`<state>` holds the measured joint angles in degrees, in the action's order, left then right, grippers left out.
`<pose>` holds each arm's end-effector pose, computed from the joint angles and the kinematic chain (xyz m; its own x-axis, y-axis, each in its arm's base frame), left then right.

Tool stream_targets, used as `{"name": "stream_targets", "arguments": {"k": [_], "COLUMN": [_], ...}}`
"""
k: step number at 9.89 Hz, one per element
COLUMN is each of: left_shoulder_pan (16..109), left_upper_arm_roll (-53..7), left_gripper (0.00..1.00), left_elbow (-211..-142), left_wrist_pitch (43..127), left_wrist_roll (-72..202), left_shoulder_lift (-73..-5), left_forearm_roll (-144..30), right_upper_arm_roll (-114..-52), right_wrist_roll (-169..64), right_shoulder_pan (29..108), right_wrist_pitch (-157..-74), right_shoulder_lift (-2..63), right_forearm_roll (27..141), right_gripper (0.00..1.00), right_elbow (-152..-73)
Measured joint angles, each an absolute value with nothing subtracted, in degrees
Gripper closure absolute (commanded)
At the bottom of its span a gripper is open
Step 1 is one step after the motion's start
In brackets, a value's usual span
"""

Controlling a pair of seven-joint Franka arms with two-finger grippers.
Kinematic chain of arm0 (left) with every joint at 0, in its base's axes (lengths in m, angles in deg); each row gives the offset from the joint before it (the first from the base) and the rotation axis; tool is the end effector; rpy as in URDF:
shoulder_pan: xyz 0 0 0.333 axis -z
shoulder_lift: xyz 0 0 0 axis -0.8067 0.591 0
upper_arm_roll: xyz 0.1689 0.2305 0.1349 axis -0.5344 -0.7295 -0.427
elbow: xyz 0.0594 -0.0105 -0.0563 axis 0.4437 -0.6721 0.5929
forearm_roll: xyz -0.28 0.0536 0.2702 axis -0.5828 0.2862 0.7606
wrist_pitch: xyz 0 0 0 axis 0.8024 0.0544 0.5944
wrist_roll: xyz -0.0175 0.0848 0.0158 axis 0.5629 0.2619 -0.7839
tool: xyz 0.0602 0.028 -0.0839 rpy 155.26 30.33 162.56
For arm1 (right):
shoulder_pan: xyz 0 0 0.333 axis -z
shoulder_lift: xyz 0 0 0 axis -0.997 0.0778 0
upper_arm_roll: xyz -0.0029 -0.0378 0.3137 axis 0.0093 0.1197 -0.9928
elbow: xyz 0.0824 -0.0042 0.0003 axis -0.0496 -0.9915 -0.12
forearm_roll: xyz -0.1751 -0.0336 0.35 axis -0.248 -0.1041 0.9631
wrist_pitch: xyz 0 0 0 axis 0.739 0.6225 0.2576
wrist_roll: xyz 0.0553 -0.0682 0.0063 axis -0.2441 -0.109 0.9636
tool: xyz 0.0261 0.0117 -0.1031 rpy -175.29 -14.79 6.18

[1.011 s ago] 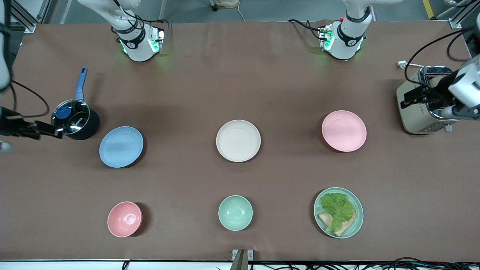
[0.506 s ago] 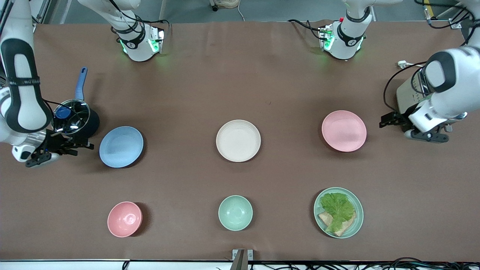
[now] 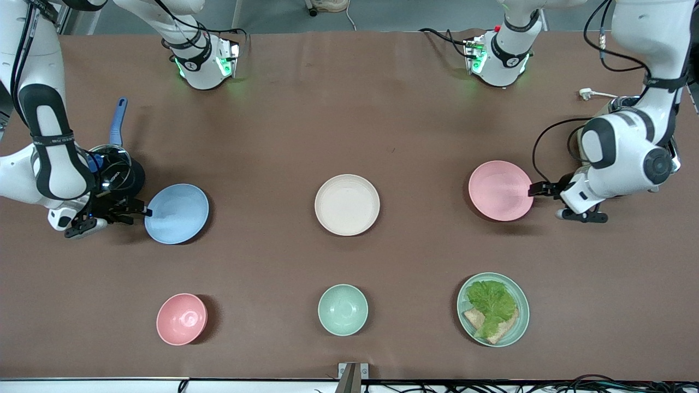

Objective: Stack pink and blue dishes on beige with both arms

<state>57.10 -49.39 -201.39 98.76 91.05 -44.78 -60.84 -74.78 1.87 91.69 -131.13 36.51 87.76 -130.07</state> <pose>0.5368 0.0437 0.2164 0.9760 -0.1050 -0.1909 -0.0750 -0.9846 0.1579 0.5466 -0.1809 0.1788 0.9849 0.1440 0.0964 0.1706 -0.9037 -0.3928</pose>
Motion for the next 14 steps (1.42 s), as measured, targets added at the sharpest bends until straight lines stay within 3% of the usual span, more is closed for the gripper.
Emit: {"name": "stream_targets", "arguments": {"k": [2,4,5,6,9,11,12,14], "left_shoulder_pan": [56.85,56.44,56.24,56.10,56.22,56.41,56.39,56.55], "left_upper_arm_roll": [-49.41,-49.52,-49.59,-49.60,-49.33,-47.62,-45.18,-36.18], "left_gripper": [0.57,0.85,0.95,0.99,0.99,0.99,0.99,0.99], "left_elbow": [-201.48,-201.84,-202.02,-202.06,-201.27,-197.63,-196.06,-195.55], "left_wrist_pitch": [98.80,98.80,98.80,98.81,96.48,85.61,82.10,82.78], "left_wrist_roll": [94.36,99.77,101.76,102.43,103.03,100.44,97.77,88.61], "left_shoulder_lift": [-42.56,-41.48,-41.36,-41.37,-44.27,-50.90,-54.31,-56.89], "left_forearm_roll": [-65.02,-71.33,-73.31,-73.90,-74.28,-74.44,-74.46,-74.52], "right_upper_arm_roll": [-74.96,-74.98,-74.95,-74.89,-74.71,-73.74,-73.30,-73.30], "right_wrist_roll": [1.96,1.90,1.67,0.43,-6.84,-13.34,-18.79,-28.67], "right_shoulder_pan": [91.33,91.16,91.16,91.17,91.15,91.16,91.17,90.82], "right_wrist_pitch": [-131.12,-130.92,-130.33,-129.12,-122.43,-115.29,-109.42,-100.53], "right_shoulder_lift": [36.90,37.02,37.03,37.03,36.94,36.77,36.57,35.81], "right_forearm_roll": [89.08,89.39,89.55,89.81,89.95,85.26,81.49,77.07], "right_gripper": [0.51,0.89,0.99,0.99,0.99,0.99,0.99,0.99], "right_elbow": [-130.98,-131.10,-131.12,-130.99,-126.82,-120.46,-115.26,-105.60]}}
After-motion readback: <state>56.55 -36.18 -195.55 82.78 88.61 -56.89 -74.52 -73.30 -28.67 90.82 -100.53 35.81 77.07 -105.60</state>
